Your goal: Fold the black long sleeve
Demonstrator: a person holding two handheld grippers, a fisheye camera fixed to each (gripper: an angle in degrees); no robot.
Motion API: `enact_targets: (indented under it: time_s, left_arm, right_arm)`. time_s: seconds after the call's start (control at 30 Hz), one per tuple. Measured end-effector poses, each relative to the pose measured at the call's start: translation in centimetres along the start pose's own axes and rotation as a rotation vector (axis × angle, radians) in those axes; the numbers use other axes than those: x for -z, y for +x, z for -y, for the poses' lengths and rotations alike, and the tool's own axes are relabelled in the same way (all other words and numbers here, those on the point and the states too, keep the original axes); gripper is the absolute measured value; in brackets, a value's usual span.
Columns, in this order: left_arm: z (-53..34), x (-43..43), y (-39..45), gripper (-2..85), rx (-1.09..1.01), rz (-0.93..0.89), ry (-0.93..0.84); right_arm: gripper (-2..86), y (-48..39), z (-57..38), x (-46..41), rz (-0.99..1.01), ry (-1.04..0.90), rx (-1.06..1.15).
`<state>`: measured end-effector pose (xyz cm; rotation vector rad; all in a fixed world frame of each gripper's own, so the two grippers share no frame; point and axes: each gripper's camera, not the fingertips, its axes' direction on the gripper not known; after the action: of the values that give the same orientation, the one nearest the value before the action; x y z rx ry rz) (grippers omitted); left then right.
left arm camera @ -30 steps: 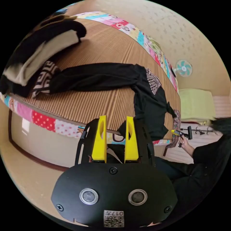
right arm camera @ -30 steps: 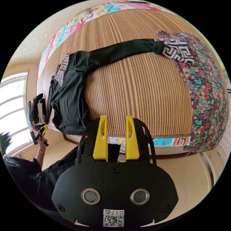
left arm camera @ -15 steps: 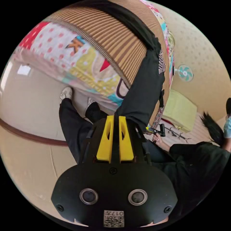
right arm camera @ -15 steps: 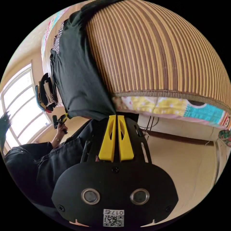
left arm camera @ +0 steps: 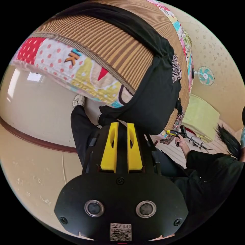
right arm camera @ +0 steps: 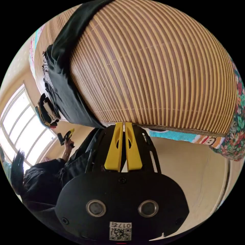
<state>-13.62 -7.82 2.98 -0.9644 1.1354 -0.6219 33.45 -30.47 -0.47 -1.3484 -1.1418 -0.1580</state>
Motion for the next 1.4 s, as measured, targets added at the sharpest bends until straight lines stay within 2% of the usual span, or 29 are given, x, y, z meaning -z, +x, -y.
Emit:
enact_targets:
  time_s: [0.07,0.17,0.23,0.3,0.37,0.4,0.5,0.57,0.63,0.67,0.73,0.8,0.87,0.93,1.0,1.17,1.23,1.27,1.33,1.4]
  left_arm:
    - [0.0,0.2,1.2,5.4,-0.030,0.011,0.000]
    - [-0.7,1.0,3.3,4.9,-0.060,0.093,0.047]
    - [-1.0,1.3,4.8,4.8,-0.091,0.160,0.074]
    - [-1.1,1.3,6.9,4.7,-0.150,0.216,0.097]
    - [-0.9,1.1,8.2,4.8,-0.188,0.228,0.107]
    - [-0.8,0.9,9.0,4.8,-0.211,0.217,0.107]
    - [-0.7,1.0,9.8,4.6,-0.233,0.179,0.113]
    - [-1.0,1.4,9.8,4.3,-0.232,0.156,0.125]
    - [-1.4,1.5,9.3,4.0,-0.214,0.142,0.129]
    - [-1.7,1.4,8.7,3.9,-0.196,0.124,0.129]
    - [-2.0,1.2,7.8,3.8,-0.169,0.089,0.133]
    - [-2.4,0.7,6.7,3.6,-0.137,0.039,0.143]
    - [-2.7,0.4,6.3,3.5,-0.130,-0.010,0.152]
    - [-3.0,0.2,6.3,3.4,-0.134,-0.051,0.156]
    - [-3.5,-0.2,6.5,3.5,-0.163,-0.076,0.156]
    - [-4.0,-0.8,6.4,5.9,-0.184,-0.133,0.152]
    - [-3.8,-0.7,6.2,7.4,-0.194,-0.190,0.162]
    - [-3.7,-0.4,6.2,8.5,-0.206,-0.225,0.171]
    - [-3.6,0.5,6.0,10.2,-0.214,-0.263,0.192]
    - [-3.8,1.8,5.5,11.0,-0.225,-0.276,0.224]
  right_arm:
    - [3.3,-1.7,-0.7,1.7,-0.003,0.021,0.107]
    - [5.0,-4.2,-3.4,8.4,-0.340,0.335,0.102]
    - [8.6,-5.2,-5.0,13.0,-0.680,0.602,0.003]
    - [10.6,-5.5,-4.6,14.4,-0.893,0.703,0.000]
    - [11.1,-5.3,-2.2,14.5,-0.996,0.634,0.074]
    - [10.8,-4.6,-0.3,14.2,-1.038,0.540,0.064]
    - [5.5,-3.4,1.0,13.4,-1.063,0.373,0.021]
    - [2.8,-4.2,-1.8,14.3,-0.934,0.396,0.072]
    - [1.9,-4.7,-8.1,17.3,-0.534,0.479,0.199]
    - [1.7,-4.6,-9.9,18.2,-0.445,0.516,0.217]
    - [1.4,-2.4,-17.3,21.9,-0.152,0.740,0.216]
    - [1.3,0.8,-21.2,23.4,0.046,0.857,0.145]
    - [1.2,3.5,-22.8,23.2,0.246,0.865,0.117]
    - [1.2,3.8,-22.7,21.3,0.564,0.908,0.261]
    - [1.2,1.2,-20.1,19.0,0.740,0.867,0.394]
    - [1.7,-11.4,-6.9,8.0,0.971,0.570,0.695]
    - [2.3,-17.2,0.5,-0.8,1.049,0.338,0.746]
    - [2.5,-18.3,1.9,-3.1,1.036,0.276,0.733]
    - [5.1,-21.4,4.7,-10.7,0.833,0.049,0.691]
    - [7.4,-22.1,3.8,-12.8,0.654,0.003,0.700]
